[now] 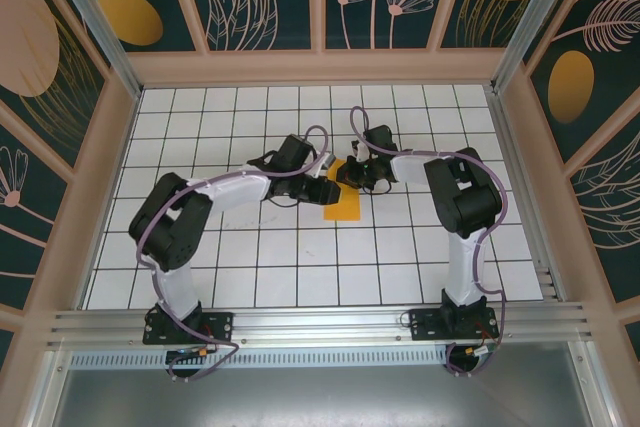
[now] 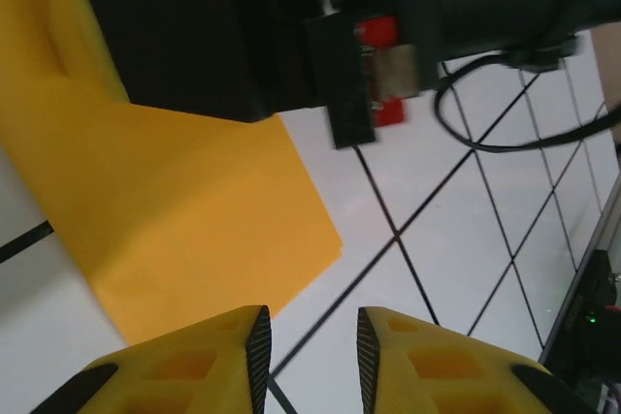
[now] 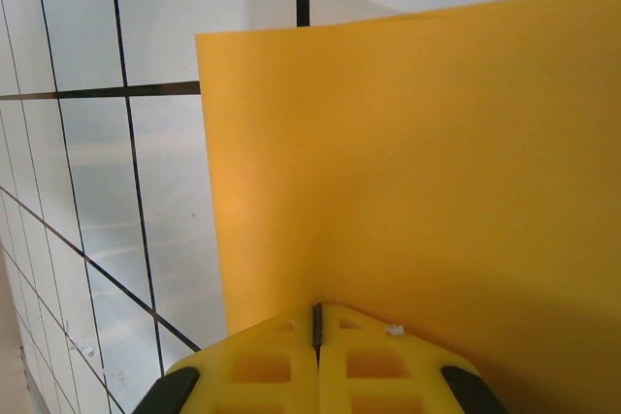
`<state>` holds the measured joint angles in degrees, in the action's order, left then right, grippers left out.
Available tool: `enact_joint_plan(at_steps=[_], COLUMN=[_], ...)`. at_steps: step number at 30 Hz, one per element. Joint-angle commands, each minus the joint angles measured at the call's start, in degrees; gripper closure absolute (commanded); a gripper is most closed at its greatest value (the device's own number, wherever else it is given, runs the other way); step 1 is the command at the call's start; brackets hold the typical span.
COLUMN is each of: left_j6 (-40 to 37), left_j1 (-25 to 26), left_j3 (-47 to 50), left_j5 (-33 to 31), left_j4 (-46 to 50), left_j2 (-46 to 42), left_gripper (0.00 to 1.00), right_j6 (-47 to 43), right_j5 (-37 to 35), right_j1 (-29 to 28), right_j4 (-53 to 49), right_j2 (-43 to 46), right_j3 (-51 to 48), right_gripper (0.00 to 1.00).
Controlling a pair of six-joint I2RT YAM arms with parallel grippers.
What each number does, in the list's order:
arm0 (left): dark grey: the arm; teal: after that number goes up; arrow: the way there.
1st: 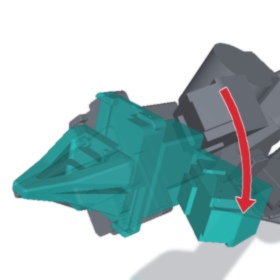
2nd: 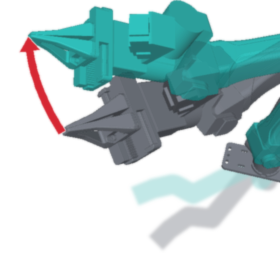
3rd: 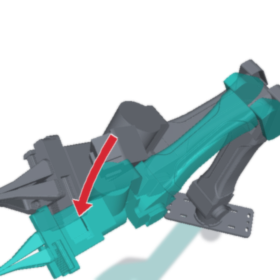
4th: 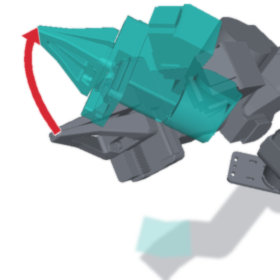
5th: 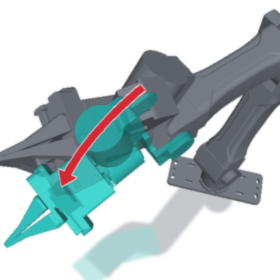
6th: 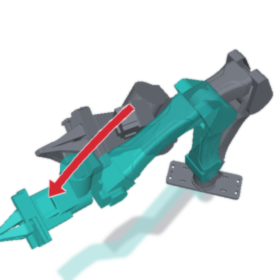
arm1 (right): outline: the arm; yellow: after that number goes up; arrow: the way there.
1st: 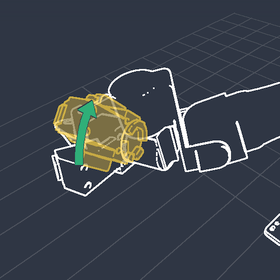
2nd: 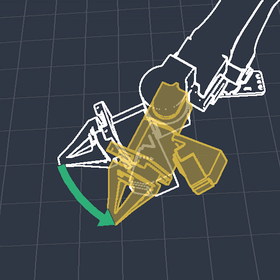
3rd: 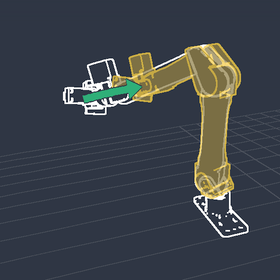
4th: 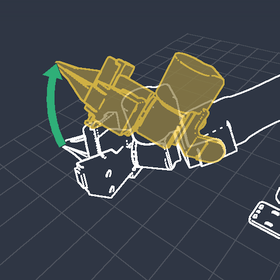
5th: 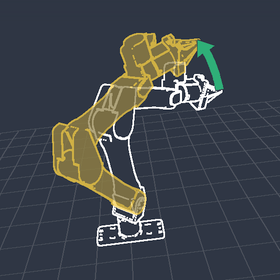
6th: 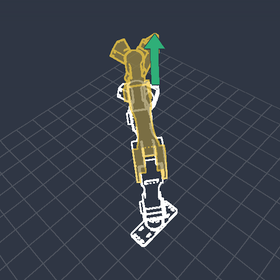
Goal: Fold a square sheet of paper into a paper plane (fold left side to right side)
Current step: Hold the square sheet of paper at the center of the table.
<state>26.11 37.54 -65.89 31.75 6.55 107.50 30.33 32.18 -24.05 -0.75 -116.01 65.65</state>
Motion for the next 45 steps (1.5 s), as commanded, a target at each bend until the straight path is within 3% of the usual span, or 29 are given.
enact_joint_plan(at_steps=[1,13,19,21,25,27,32,37,45], left_j6=[-0.8,0.9,2.2,2.5,3.3,3.5,3.6,3.6,3.5], left_j1=[0.0,0.0,0.1,0.1,0.1,0.1,0.1,0.1,0.1], left_j3=[-1.9,0.1,0.8,0.6,0.5,0.3,0.2,0.2,-0.7], left_j5=[1.3,-0.3,-0.3,-0.3,-0.2,0.0,-0.2,-0.4,-0.2], left_j4=[0.1,-1.9,-3.0,-3.2,-3.7,-3.8,-3.6,-3.4,-2.9], left_j2=[4.6,9.1,9.2,9.5,9.5,9.5,9.3,9.1,8.6], left_gripper=[0.67,0.67,0.68,0.68,0.68,0.69,0.69,0.69,0.68], right_j6=[-0.8,-2.1,-3.9,-3.8,-1.1,0.9,1.6,-0.7,-2.0], right_j5=[-3.8,-1.2,-4.2,-4.8,-3.4,-1.7,-3.7,-7.5,-6.4], right_j1=[-0.7,0.8,2.8,3.0,2.0,0.9,-0.9,-0.1,0.3], right_j4=[-4.2,-5.0,-9.4,-10.0,-7.4,-4.5,-3.8,-6.3,-6.0], right_j2=[-2.1,4.3,14.3,17.6,22.2,23.2,23.2,23.9,20.9], right_j3=[-0.5,4.4,1.4,-2.4,-11.8,-16.1,-19.2,-18.8,-16.9], right_gripper=[0.93,0.85,0.70,0.71,0.86,0.88,0.84,0.72,0.71])
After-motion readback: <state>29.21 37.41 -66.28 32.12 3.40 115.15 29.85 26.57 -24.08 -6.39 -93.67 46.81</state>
